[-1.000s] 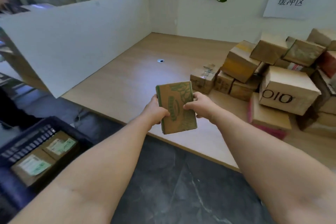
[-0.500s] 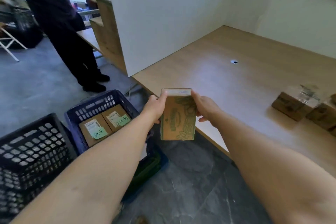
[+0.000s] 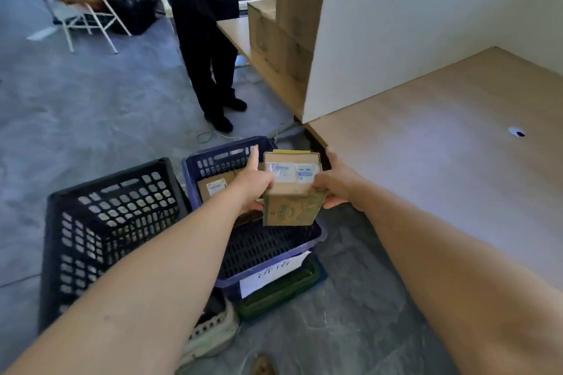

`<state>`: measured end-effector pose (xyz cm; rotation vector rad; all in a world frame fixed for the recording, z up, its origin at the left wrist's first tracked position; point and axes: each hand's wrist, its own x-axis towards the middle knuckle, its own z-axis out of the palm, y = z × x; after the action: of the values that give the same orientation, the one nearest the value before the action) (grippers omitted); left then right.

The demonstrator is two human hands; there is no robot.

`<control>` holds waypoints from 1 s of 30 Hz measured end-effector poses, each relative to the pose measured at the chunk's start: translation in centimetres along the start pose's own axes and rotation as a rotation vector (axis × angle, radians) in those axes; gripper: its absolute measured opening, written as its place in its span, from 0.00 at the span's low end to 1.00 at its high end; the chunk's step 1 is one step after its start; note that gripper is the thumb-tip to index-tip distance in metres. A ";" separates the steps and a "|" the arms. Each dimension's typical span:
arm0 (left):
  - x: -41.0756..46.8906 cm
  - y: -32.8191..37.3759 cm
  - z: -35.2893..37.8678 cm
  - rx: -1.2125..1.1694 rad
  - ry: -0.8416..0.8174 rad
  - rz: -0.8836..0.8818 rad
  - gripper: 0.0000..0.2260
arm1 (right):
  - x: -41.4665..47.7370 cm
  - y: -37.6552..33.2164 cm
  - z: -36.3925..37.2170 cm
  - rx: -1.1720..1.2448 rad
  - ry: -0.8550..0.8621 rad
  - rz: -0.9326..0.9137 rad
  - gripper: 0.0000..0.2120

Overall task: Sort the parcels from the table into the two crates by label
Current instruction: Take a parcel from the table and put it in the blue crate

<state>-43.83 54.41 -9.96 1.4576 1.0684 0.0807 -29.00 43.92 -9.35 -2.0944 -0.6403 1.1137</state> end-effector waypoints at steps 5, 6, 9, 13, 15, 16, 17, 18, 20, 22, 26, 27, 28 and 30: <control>1.7 -1.3 -3.1 0.022 0.048 -0.012 0.39 | 3.0 -1.9 2.0 -0.078 -0.138 -0.047 0.41; 2.1 -1.6 -3.6 0.023 0.074 -0.017 0.37 | 3.6 -2.2 2.4 -0.092 -0.153 -0.059 0.39; 2.8 -2.4 -4.5 -0.043 0.112 -0.055 0.30 | 5.8 -2.6 3.5 -0.104 -0.186 -0.062 0.31; 4.3 -3.2 -5.2 -0.144 0.155 -0.110 0.15 | 8.9 -3.1 4.9 -0.137 -0.230 -0.074 0.18; 5.4 -3.7 -5.5 -0.192 0.198 -0.117 0.11 | 10.6 -3.2 5.5 -0.149 -0.257 -0.091 0.14; 6.0 -3.9 -5.7 -0.205 0.222 -0.120 0.11 | 11.5 -3.2 5.7 -0.169 -0.257 -0.104 0.13; 6.6 -4.1 -5.8 -0.196 0.245 -0.125 0.10 | 12.4 -3.0 5.9 -0.200 -0.242 -0.125 0.12; 7.2 -4.2 -5.8 -0.179 0.273 -0.132 0.09 | 13.3 -2.8 6.1 -0.232 -0.226 -0.152 0.10; 8.5 -4.4 -5.8 -0.144 0.317 -0.140 0.10 | 14.8 -2.3 6.3 -0.276 -0.219 -0.195 0.06; 9.7 -4.8 -5.6 -0.132 0.338 -0.134 0.15 | 16.0 -1.9 6.3 -0.289 -0.246 -0.206 0.08; 11.4 -5.1 -4.9 -0.144 0.328 -0.093 0.32 | 17.8 -2.0 5.9 -0.351 -0.285 -0.280 0.19; 11.7 -5.0 -4.8 -0.133 0.322 -0.085 0.34 | 18.3 -2.2 5.9 -0.364 -0.289 -0.300 0.20; 12.1 -5.0 -4.8 -0.110 0.322 -0.075 0.36 | 18.8 -2.4 5.9 -0.382 -0.286 -0.315 0.22; 13.1 -5.2 -4.9 -0.053 0.328 -0.053 0.37 | 19.9 -2.7 6.3 -0.431 -0.276 -0.345 0.24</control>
<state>-42.27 65.36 -19.98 1.3959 1.3596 0.3170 -24.39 61.27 -20.25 -2.0718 -1.4236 1.1441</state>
